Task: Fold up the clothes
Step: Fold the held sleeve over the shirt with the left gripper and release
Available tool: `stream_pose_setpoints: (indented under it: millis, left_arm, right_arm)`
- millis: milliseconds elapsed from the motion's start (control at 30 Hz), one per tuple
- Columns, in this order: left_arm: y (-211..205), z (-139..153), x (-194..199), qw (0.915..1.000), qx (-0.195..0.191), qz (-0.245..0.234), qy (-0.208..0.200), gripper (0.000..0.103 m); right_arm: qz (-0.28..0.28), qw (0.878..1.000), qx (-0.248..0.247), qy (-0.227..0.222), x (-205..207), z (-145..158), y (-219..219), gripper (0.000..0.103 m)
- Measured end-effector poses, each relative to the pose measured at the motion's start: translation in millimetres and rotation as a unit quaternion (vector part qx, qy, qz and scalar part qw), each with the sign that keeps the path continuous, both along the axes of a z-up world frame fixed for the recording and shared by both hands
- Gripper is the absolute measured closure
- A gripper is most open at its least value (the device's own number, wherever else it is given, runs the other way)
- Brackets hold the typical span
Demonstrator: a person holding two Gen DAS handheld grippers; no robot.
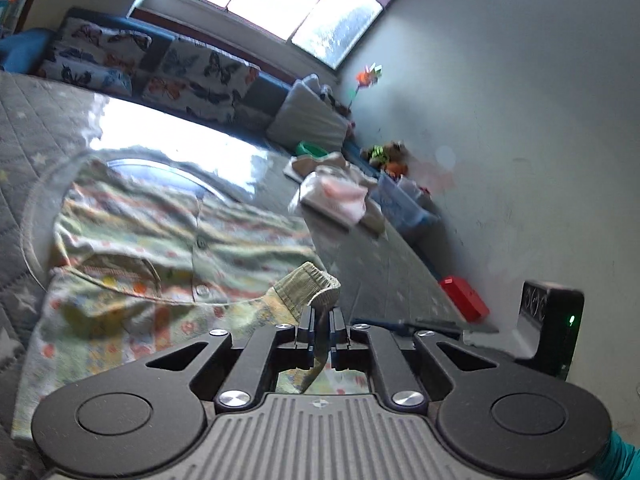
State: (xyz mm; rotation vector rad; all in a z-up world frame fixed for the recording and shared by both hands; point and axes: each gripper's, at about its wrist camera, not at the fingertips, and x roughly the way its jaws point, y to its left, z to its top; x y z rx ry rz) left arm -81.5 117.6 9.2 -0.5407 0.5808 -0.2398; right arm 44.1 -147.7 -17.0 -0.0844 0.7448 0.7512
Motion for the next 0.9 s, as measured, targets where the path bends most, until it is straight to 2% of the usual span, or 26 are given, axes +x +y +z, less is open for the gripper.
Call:
stream_pose_setpoints:
  millis: [133,267,433,533,767,900]
  left_arm:
    - [-4.6,-9.6,3.1,0.9998,0.007,-0.01,0.015,0.095]
    - [-7.9,-16.2,6.8,0.9991,0.005,-0.029,0.029,0.085]
    - [-5.2,-14.9,7.6,0.9981,0.032,-0.036,0.038,0.075]
    - [7.2,-15.7,13.0,0.9975,0.052,-0.015,0.046,0.07]
    - [50.4,-27.2,28.5,0.9933,0.076,0.051,0.071,0.07]
    - [68.7,-38.7,31.7,0.9904,0.079,0.073,0.087,0.07]
  right_arm:
    - [-0.004,1.0,0.003,0.002,1.5,-0.3,-0.3,0.074]
    - [-0.007,1.0,0.004,0.003,2.9,-0.7,-0.4,0.074]
    - [0.0,1.0,0.005,0.009,5.5,-2.0,7.1,0.074]
    - [0.006,1.0,0.006,0.013,7.1,-2.9,12.8,0.074]
    - [0.032,0.999,-0.009,0.025,12.8,-16.6,37.3,0.074]
    - [0.038,0.998,-0.019,0.035,16.3,-24.6,47.9,0.073]
